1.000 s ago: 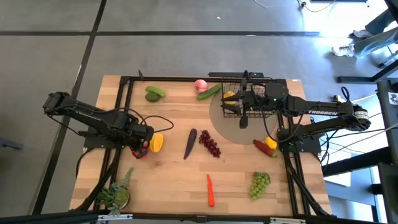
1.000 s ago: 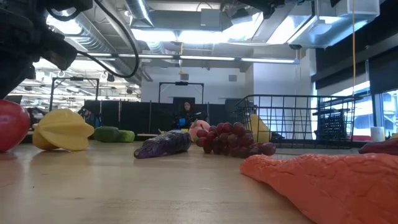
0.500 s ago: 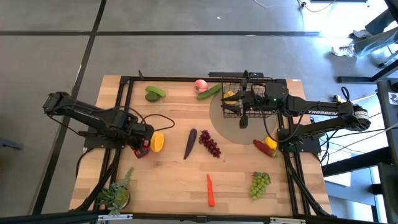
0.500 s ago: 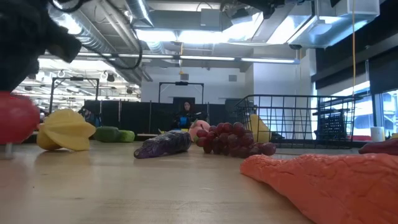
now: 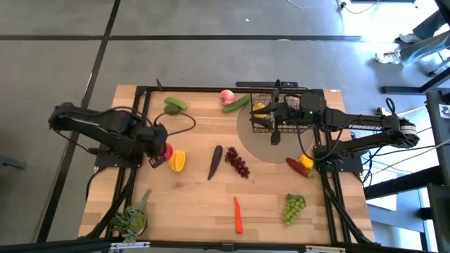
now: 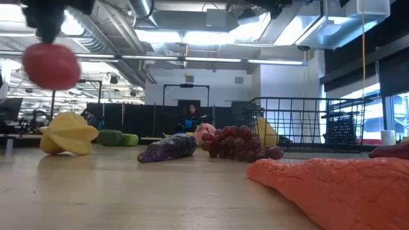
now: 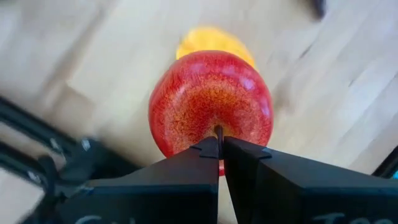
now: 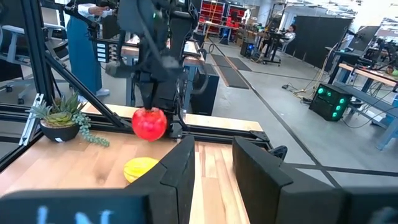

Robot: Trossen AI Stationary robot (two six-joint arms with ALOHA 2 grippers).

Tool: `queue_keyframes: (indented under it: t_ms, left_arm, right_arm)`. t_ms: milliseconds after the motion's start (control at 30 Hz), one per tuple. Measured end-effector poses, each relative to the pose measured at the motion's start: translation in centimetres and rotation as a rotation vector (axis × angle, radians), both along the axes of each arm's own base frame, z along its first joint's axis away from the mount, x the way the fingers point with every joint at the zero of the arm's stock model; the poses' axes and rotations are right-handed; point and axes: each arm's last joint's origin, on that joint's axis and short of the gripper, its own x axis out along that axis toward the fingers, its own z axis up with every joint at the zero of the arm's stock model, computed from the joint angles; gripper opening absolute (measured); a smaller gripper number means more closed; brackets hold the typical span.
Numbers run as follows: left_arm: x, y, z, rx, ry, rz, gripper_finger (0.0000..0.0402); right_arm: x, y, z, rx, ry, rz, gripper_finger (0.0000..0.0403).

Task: Build produce basket
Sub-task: Put the red apple into the black wire basket

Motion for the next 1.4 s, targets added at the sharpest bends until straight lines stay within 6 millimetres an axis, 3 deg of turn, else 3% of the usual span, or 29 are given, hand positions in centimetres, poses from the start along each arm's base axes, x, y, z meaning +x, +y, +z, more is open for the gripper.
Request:
queue_keyframes:
  t_ms: [167, 267, 567, 733, 1100, 1267, 1400]
  left_arm:
    - [0.6, 0.9, 1.6, 0.106, -0.068, 0.009, 0.0]
    - [1.4, 1.7, 2.2, 0.15, -0.091, -0.011, 0.0]
    - [5.9, 4.8, 3.3, 0.308, -0.168, -0.109, 0.0]
    - [9.3, 7.1, 4.3, 0.348, -0.245, -0.209, 0.0]
    - [17.3, 13.0, 8.7, 0.524, -0.41, -0.406, 0.0]
    - [20.9, 15.7, 8.7, 0.521, -0.518, -0.479, 0.0]
    - [23.2, 17.4, 7.0, 0.465, -0.548, -0.515, 0.0]
  right_arm:
    - [-0.5, 0.1, 0.6, -0.003, -0.028, 0.0, 0.0112]
    - [-1.0, 0.2, 2.0, -0.004, -0.037, 0.0, 0.0112]
    - [-2.5, 0.0, 5.9, 0.002, 0.156, -0.15, 0.0112]
    - [-3.6, 0.0, 7.9, -0.006, 0.195, -0.225, 0.0112]
    - [-4.6, -0.3, 8.3, -0.026, 0.281, -0.381, 0.0112]
    - [-5.0, -0.5, 8.0, -0.05, 0.325, -0.459, 0.0112]
    - [-5.7, -0.6, 8.4, -0.063, 0.304, -0.525, 0.0112]
